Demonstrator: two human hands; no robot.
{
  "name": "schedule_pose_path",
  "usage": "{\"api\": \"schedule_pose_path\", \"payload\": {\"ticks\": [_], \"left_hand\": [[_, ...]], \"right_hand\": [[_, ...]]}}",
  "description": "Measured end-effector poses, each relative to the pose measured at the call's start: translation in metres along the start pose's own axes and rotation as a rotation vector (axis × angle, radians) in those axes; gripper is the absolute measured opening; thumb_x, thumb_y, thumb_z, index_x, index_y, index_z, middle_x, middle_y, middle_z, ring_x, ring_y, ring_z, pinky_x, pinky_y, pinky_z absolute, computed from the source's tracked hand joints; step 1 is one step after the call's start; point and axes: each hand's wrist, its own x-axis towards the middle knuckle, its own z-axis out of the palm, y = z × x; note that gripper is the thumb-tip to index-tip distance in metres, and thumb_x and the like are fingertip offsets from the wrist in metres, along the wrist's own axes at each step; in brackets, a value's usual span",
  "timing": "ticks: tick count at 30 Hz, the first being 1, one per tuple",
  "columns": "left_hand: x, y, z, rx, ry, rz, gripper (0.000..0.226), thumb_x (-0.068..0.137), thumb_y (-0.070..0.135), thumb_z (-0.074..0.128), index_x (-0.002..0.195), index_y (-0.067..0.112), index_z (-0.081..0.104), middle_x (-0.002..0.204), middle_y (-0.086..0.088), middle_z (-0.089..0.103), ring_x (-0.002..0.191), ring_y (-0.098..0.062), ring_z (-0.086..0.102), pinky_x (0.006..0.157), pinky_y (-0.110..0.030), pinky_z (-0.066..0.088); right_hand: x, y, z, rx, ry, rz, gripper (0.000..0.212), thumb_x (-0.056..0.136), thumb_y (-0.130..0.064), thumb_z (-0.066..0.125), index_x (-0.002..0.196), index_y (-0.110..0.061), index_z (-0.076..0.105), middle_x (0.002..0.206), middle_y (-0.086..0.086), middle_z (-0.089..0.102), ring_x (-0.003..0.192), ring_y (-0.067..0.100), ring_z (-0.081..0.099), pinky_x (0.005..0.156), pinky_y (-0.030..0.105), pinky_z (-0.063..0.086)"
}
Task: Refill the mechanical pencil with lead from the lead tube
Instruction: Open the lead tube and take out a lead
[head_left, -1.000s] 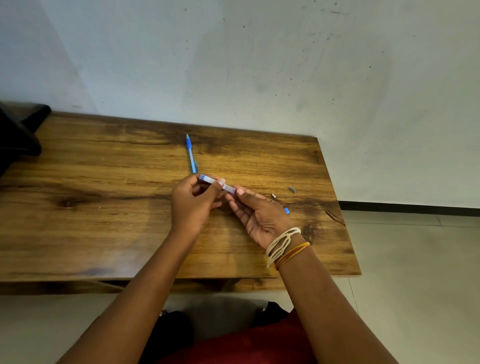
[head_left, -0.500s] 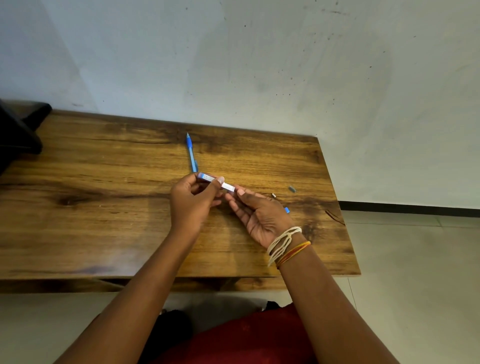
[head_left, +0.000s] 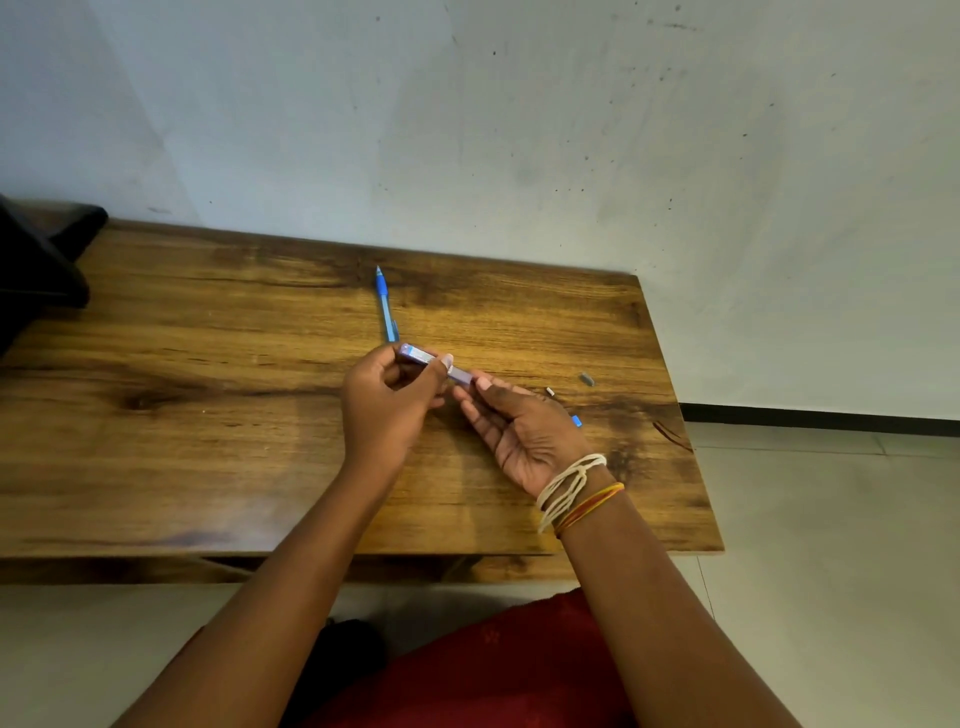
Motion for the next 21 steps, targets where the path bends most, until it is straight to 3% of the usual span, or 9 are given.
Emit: {"api": "schedule_pose_path", "payload": {"ticks": [7,14,21], "left_hand": [[0.0055,0.0018,-0.0014,-0.263,0.016,-0.285,0.022,0.082,0.014,0.072,0.099,0.001,0.065,0.084,-0.013,0.075,0.07,-0.02,0.074,0.056,-0.026,0.059],[0.0036,0.0048,0.0003,-0.3,0.003,-0.314,0.021,0.084,0.015,0.071,0.098,0.002,0.065,0.082,-0.012,0.076,0.07,-0.019,0.074,0.057,-0.026,0.059],[0.0027,0.0053,0.0002,-0.329,-0.004,-0.328,0.016,0.083,0.015,0.071,0.093,0.004,0.066,0.076,-0.009,0.076,0.067,-0.017,0.074,0.055,-0.025,0.057]], "right_hand": [[0.0018,-0.0041,0.0014,0.0,-0.045,-0.011,0.017,0.094,0.003,0.049,0.1,0.008,0.064,0.088,0.019,0.071,0.077,0.021,0.074,0.068,0.024,0.061],[0.0007,-0.0033,0.0023,-0.041,-0.059,-0.069,0.018,0.089,0.012,0.052,0.099,0.006,0.066,0.087,0.017,0.073,0.077,0.019,0.074,0.071,0.023,0.06],[0.001,0.0005,0.0042,-0.034,-0.027,-0.125,0.01,0.086,0.004,0.061,0.093,0.005,0.068,0.08,0.014,0.074,0.072,0.02,0.074,0.062,0.022,0.059]]}}
